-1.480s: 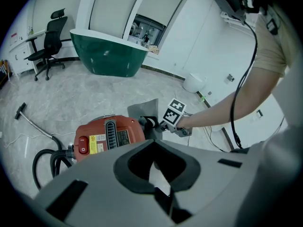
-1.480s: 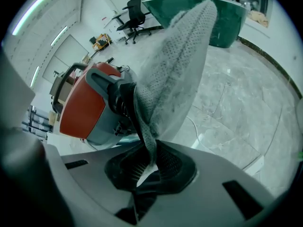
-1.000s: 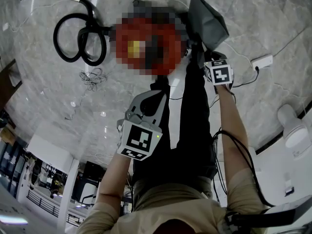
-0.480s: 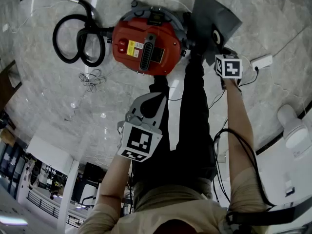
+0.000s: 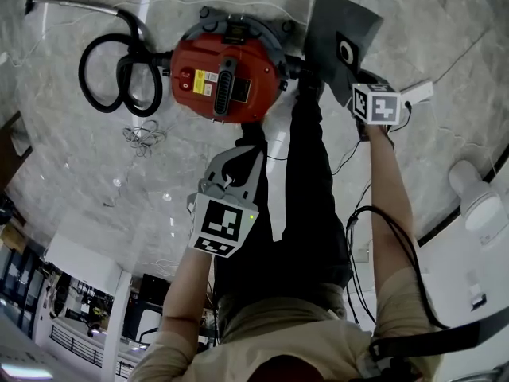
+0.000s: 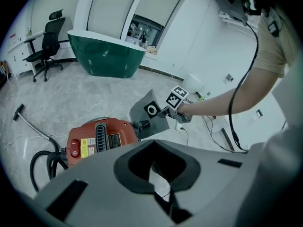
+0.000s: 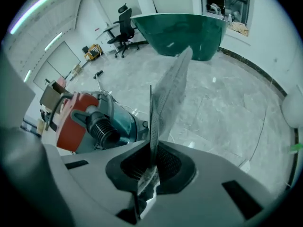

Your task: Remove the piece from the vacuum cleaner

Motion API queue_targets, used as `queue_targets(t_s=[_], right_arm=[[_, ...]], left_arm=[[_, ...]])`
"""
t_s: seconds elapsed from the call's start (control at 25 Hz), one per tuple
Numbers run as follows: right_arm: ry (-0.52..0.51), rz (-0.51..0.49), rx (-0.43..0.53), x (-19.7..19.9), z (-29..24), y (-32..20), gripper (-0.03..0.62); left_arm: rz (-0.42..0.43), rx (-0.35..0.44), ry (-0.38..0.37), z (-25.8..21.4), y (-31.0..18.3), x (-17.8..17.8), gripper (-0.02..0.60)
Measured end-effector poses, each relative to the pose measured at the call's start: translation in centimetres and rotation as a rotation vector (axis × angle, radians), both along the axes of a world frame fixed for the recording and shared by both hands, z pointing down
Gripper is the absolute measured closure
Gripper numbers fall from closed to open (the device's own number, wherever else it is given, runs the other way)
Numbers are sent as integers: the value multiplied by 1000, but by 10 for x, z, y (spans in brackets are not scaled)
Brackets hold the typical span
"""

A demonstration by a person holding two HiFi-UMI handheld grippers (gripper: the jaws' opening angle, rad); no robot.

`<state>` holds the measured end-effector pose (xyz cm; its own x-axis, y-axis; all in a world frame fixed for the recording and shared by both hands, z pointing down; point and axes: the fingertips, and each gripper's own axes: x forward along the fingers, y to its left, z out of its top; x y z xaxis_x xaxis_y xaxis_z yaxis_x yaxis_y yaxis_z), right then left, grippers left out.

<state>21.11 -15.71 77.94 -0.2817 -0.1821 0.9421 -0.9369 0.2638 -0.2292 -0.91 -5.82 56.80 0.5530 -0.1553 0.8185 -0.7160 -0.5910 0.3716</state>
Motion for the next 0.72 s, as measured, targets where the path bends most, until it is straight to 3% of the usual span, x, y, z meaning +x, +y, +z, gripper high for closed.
queue_targets(t_s=[0.12,0.32,0.44,0.72], right_arm=[[-91,101,15,0,-26,-10,572],[-278,384,68,15,-85,-38,572],[-303,396,98,21,-124,-50,572],[-304,365,193,16,-230,-54,572]], left_arm=[[-34,10,32,-13,-8,0,588],[-149,45,91,-47,-31,-18,588],[-182,91,107,-74,-46,-28,588],[-145,221,146,-150,-66,-37,588]])
